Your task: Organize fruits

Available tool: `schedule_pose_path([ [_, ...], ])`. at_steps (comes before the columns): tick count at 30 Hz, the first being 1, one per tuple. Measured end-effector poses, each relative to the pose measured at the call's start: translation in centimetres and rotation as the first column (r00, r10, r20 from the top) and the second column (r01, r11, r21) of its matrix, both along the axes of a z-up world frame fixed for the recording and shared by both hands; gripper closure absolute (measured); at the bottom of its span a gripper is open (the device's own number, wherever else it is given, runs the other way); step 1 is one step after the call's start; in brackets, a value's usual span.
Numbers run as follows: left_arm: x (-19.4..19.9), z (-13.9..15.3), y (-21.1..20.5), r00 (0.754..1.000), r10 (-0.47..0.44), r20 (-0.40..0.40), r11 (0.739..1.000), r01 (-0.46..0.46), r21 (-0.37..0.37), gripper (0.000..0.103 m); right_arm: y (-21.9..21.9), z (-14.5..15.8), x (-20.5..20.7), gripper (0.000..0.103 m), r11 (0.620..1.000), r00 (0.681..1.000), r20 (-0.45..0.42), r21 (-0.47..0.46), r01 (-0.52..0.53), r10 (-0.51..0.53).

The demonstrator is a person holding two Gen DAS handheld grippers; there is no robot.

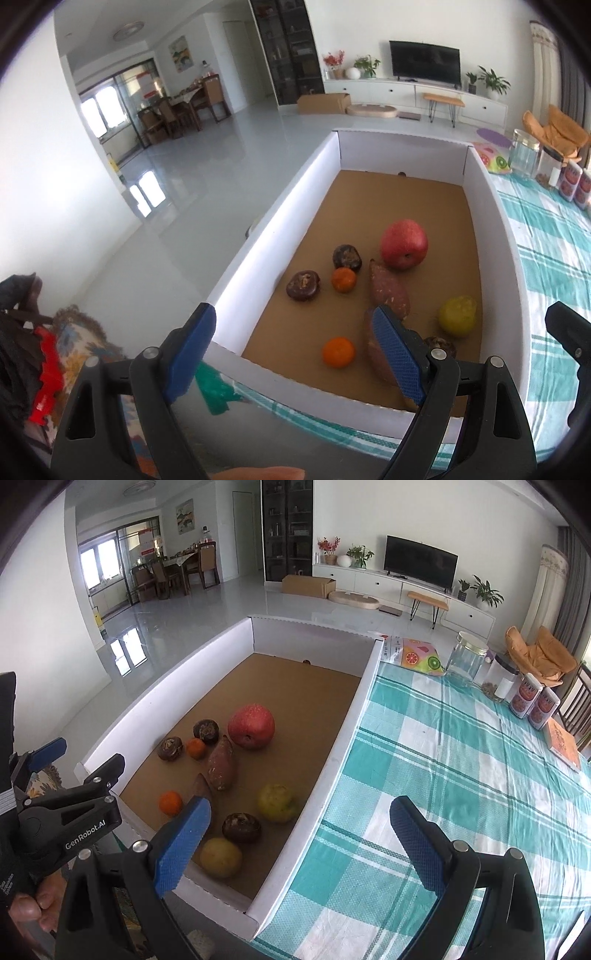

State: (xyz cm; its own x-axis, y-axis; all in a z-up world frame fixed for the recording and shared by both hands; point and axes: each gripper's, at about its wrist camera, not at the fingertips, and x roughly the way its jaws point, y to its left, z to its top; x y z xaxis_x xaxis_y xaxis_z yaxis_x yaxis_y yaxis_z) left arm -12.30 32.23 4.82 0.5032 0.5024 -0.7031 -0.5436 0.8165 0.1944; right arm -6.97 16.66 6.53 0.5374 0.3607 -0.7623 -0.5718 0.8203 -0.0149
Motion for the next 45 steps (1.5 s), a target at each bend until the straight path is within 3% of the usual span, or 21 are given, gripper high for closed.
schedule_pose_path([
  [13, -0.1, 0.0, 0.6, 1.000, -0.022, 0.009, 0.998, 0.022, -0.054, 0.014, 0.7, -0.3, -0.1, 0.006, 0.999, 1.000, -0.004, -0.038, 0.000, 0.000],
  [18, -0.3, 0.1, 0.9, 0.999, -0.028, 0.019, 0.996, 0.029, -0.083, 0.014, 0.8, 0.0, -0.2, 0.006, 1.000, 0.999, -0.031, -0.026, -0.011, 0.010],
  [24, -0.4, 0.7, 1.1, 0.999, -0.031, 0.038, 0.994, 0.035, -0.106, 0.006, 1.0, 0.2, -0.3, 0.005, 1.000, 0.998, -0.059, -0.006, -0.019, 0.019],
  [26, -0.4, 0.6, 1.2, 0.999, -0.031, 0.041, 0.993, 0.036, -0.115, 0.006, 1.0, 0.3, -0.3, 0.001, 1.000, 0.998, -0.061, 0.002, -0.018, 0.018],
  [45, -0.1, 0.5, 0.9, 0.999, -0.045, 0.028, 0.989, 0.048, -0.142, 0.006, 1.0, 1.0, 0.0, 0.000, 1.000, 0.998, -0.068, 0.028, -0.005, 0.006],
])
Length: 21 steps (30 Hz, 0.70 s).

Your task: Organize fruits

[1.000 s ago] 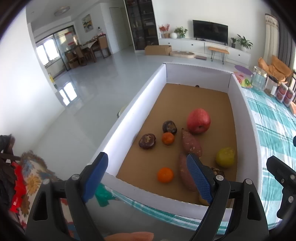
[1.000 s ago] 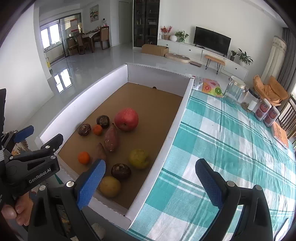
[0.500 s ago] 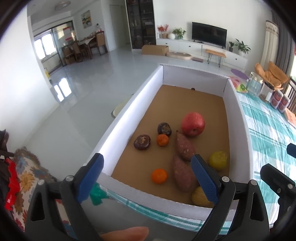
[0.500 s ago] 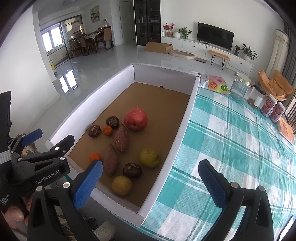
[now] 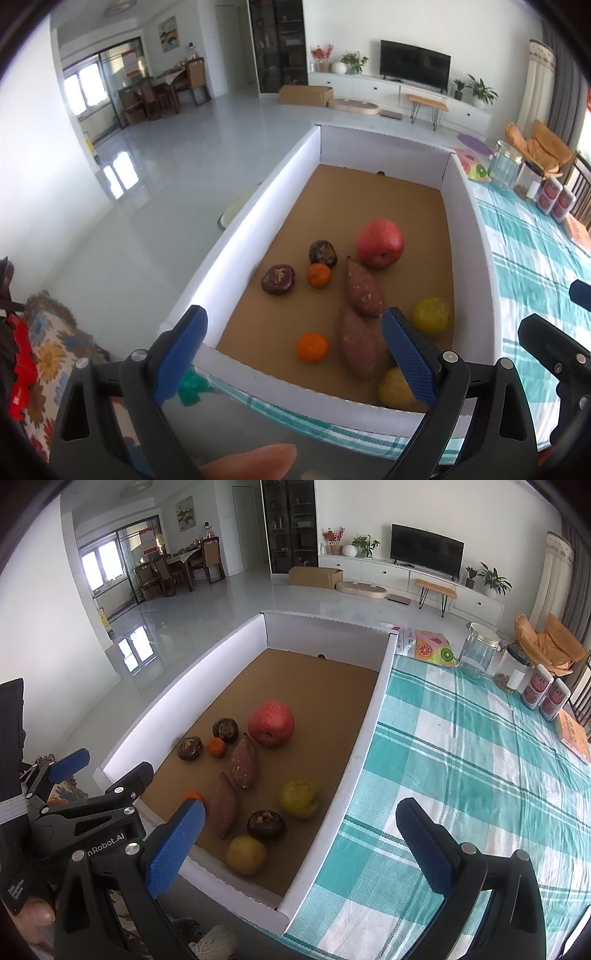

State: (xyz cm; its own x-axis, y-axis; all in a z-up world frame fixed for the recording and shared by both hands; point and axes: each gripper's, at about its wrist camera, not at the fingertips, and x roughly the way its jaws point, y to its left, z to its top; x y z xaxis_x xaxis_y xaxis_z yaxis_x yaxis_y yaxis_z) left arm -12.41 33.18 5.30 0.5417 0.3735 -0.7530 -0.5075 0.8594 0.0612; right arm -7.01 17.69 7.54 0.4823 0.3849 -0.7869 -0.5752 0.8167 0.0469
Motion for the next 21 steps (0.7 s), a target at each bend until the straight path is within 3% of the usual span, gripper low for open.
schedule_pose_path([
  [21, 0.24, -0.15, -0.15, 1.000, -0.008, -0.005, 1.000, 0.008, -0.001, 0.006, 0.40, -0.62, 0.44, 0.000, 1.000, 1.000, -0.022, -0.025, 0.004, -0.004],
])
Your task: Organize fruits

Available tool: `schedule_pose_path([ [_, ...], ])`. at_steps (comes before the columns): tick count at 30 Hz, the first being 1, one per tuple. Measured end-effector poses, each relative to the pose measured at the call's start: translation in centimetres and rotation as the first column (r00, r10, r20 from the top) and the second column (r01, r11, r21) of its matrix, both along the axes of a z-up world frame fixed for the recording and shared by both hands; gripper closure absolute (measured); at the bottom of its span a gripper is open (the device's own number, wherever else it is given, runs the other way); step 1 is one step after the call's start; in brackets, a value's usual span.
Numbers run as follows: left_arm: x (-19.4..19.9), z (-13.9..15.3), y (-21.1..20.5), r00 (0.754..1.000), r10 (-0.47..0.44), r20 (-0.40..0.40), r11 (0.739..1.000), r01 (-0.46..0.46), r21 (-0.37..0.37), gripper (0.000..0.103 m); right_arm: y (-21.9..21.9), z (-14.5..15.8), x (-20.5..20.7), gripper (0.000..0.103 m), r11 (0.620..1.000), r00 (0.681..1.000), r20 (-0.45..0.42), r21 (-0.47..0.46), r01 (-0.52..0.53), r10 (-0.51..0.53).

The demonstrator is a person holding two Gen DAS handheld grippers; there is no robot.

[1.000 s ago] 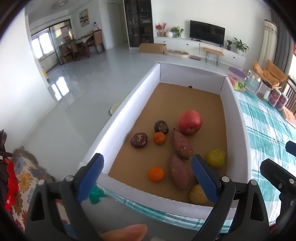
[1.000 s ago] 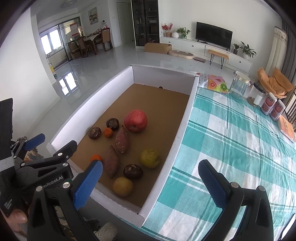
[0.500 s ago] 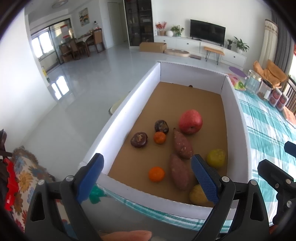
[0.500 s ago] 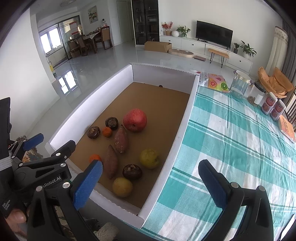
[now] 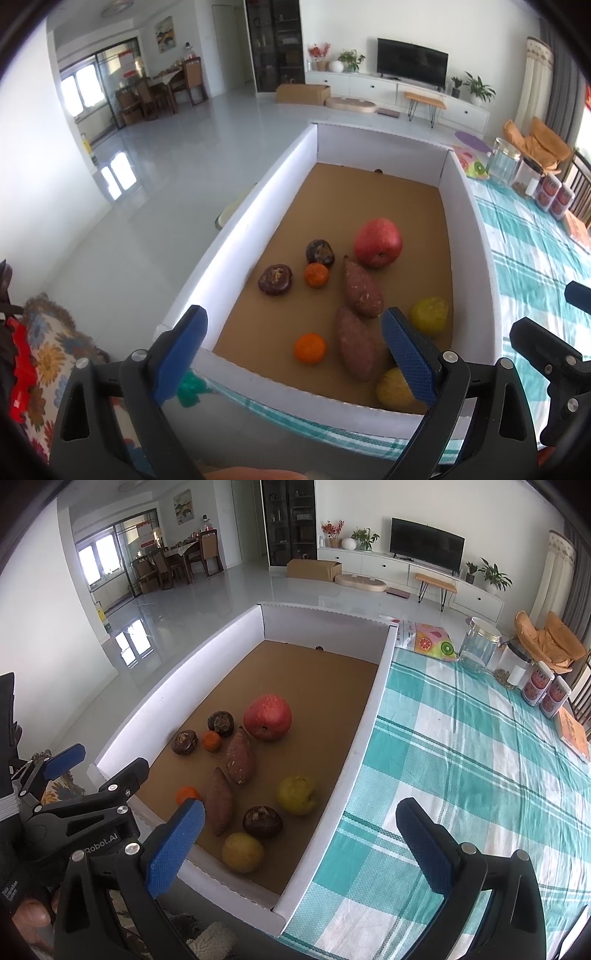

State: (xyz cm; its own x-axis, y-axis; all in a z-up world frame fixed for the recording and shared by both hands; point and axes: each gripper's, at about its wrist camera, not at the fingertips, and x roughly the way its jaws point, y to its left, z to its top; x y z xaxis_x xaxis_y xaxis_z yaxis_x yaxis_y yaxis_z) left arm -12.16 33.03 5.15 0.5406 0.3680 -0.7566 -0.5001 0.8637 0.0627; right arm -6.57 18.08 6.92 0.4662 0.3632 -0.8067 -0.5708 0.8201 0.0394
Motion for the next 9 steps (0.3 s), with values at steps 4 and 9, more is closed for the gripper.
schedule_pose_path([
  [4, -0.04, 0.01, 0.01, 1.000, 0.000, 0.001, 1.000, 0.000, -0.007, 0.006, 0.11, -0.09, -0.06, 0.000, 1.000, 1.000, -0.004, 0.000, -0.003, 0.003],
  [9, -0.23, 0.04, -0.13, 1.000, -0.004, 0.006, 1.000, 0.004, -0.011, 0.006, 0.07, -0.12, 0.02, 0.000, 1.000, 1.000, -0.004, 0.002, -0.002, 0.002],
])
